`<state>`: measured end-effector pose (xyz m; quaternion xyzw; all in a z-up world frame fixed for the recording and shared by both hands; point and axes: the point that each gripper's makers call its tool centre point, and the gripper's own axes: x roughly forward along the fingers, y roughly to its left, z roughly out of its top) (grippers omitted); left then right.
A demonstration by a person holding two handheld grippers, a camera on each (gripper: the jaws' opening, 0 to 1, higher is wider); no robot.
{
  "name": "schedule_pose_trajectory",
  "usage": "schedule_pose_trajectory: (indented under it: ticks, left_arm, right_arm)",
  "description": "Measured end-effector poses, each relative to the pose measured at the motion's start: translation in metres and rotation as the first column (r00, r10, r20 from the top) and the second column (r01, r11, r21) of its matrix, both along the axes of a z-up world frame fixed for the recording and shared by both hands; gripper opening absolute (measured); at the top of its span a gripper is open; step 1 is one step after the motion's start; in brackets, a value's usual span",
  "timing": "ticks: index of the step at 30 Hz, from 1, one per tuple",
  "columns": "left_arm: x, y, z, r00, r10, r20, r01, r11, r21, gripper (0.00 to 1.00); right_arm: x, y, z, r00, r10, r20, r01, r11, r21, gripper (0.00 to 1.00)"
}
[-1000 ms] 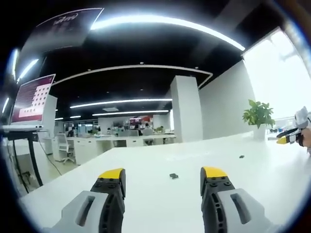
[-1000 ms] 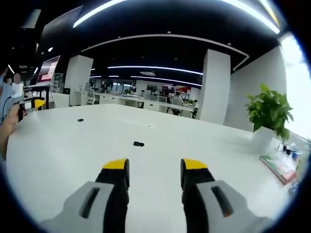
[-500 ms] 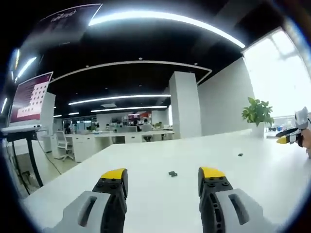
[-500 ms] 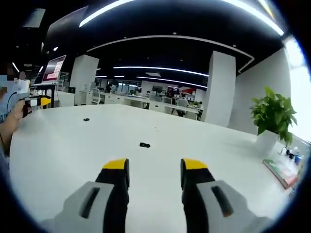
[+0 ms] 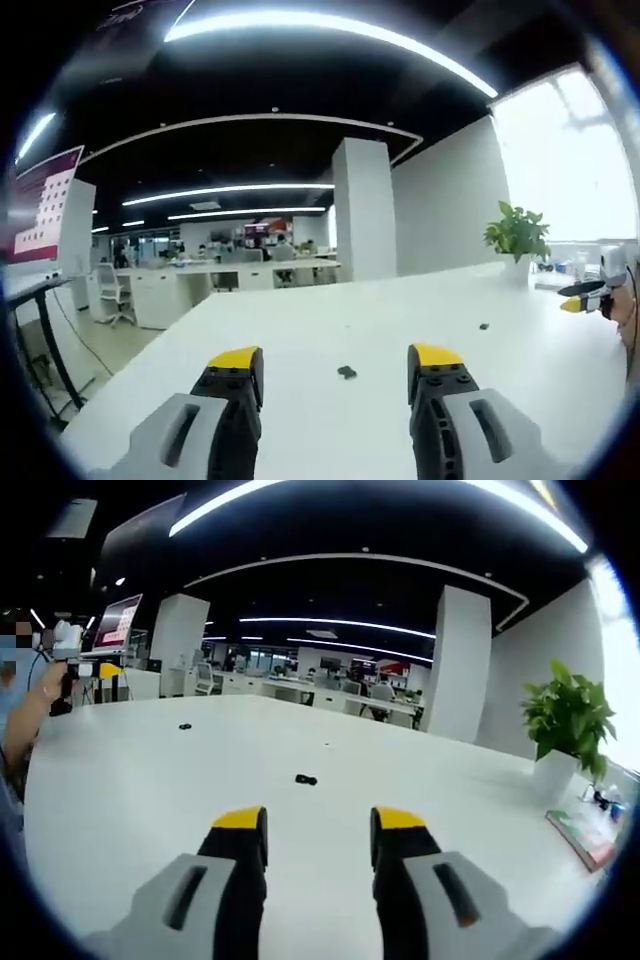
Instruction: Snap the two parts of the plastic buckle together until the buckle closes and remains connected.
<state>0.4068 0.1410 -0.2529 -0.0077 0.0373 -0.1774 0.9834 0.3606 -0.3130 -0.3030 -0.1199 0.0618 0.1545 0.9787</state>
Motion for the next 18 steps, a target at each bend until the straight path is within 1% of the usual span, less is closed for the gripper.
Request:
schedule_pose_trajectory:
  ticks: [2,6,7,8,9,10,12,14,15,18]
  left_arm:
    - [0.008,0.000,0.002,1.000,-0.001,-0.011,0.001,1.000,0.022,0.59]
    - [0.024,-0.003,0.002,0.998,-0.012,-0.056,0.017,0.997,0.080,0.59]
    - [0.029,-0.008,0.000,0.996,-0.043,-0.078,0.051,0.993,0.110,0.59]
    - [0.031,-0.012,-0.003,0.991,-0.071,-0.111,0.084,0.990,0.115,0.57]
    - [0.035,-0.015,-0.005,0.987,-0.078,-0.139,0.093,0.990,0.105,0.56]
    - [0.041,-0.016,-0.003,0.989,-0.076,-0.130,0.091,0.990,0.107,0.55]
    - [0.047,-0.018,-0.003,0.987,-0.082,-0.136,0.097,0.989,0.112,0.55]
    - [0.056,-0.019,-0.006,0.984,-0.079,-0.159,0.099,0.988,0.122,0.55]
    - [0.064,-0.019,-0.009,0.982,-0.067,-0.175,0.092,0.986,0.138,0.55]
    - [0.073,-0.019,-0.013,0.977,-0.061,-0.205,0.096,0.982,0.164,0.56]
  right_arm:
    - [0.001,0.001,-0.001,1.000,0.002,-0.006,-0.002,1.000,-0.002,0.41]
    - [0.001,0.002,-0.002,1.000,0.009,-0.010,-0.009,1.000,-0.004,0.40]
    - [0.001,0.002,-0.001,1.000,0.010,-0.006,-0.010,1.000,-0.002,0.39]
    - [0.001,0.002,0.000,1.000,0.009,-0.003,-0.009,1.000,0.000,0.38]
    - [0.001,0.001,0.001,1.000,0.007,0.001,-0.007,1.000,0.002,0.38]
    - [0.001,0.001,0.002,1.000,0.005,0.003,-0.005,1.000,0.003,0.38]
    - [0.001,0.000,0.002,1.000,0.002,0.004,-0.002,1.000,0.004,0.38]
    - [0.002,0.000,0.002,1.000,0.000,0.002,0.000,1.000,0.006,0.38]
    - [0.002,0.000,0.001,1.000,0.001,-0.003,-0.001,1.000,0.004,0.38]
    - [0.002,0.001,0.000,1.000,0.007,-0.008,-0.007,1.000,0.000,0.38]
